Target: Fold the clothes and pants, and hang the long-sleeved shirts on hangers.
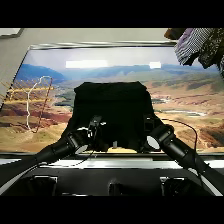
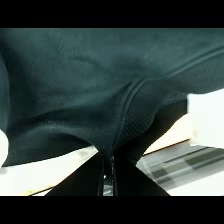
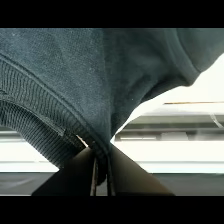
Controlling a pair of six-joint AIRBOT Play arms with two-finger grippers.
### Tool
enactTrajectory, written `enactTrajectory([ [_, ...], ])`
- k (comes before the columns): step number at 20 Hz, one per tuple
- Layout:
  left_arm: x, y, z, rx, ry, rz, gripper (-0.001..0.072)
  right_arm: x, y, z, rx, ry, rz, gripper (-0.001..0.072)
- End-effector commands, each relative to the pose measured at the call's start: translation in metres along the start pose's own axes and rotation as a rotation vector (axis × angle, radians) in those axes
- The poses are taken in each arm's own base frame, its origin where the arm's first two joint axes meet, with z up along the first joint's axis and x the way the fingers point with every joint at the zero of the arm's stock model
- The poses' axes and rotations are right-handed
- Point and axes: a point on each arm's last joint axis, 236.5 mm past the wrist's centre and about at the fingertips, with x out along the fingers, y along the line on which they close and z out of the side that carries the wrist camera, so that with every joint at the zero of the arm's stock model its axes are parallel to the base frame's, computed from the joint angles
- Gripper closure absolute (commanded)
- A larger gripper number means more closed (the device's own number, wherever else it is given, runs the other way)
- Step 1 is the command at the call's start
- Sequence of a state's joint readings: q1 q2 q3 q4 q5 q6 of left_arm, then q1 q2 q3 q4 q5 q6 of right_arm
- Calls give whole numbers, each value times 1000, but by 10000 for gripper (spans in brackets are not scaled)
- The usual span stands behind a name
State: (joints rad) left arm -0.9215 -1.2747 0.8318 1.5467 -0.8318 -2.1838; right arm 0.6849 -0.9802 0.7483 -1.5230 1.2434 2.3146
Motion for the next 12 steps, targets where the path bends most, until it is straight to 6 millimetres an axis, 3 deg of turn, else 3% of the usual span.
enactTrajectory([
  [1, -29, -15, 15, 7, -14, -25, 669, -23, -18, -1, -11, -18, -61, 669],
  [4, -74, -41, 29, -16, -33, -100, 669, -74, -57, 15, -19, -94, -230, 670],
  [7, -103, -85, 17, -101, 39, -280, 669, -143, -102, 38, 1, -208, -437, 670],
  [10, -116, -129, -5, -143, 109, -423, 669, -197, -118, 68, 46, -384, -503, 670],
  [12, -121, -157, -11, -182, 108, -489, 669, -218, -120, 89, 82, -502, -507, 669],
])
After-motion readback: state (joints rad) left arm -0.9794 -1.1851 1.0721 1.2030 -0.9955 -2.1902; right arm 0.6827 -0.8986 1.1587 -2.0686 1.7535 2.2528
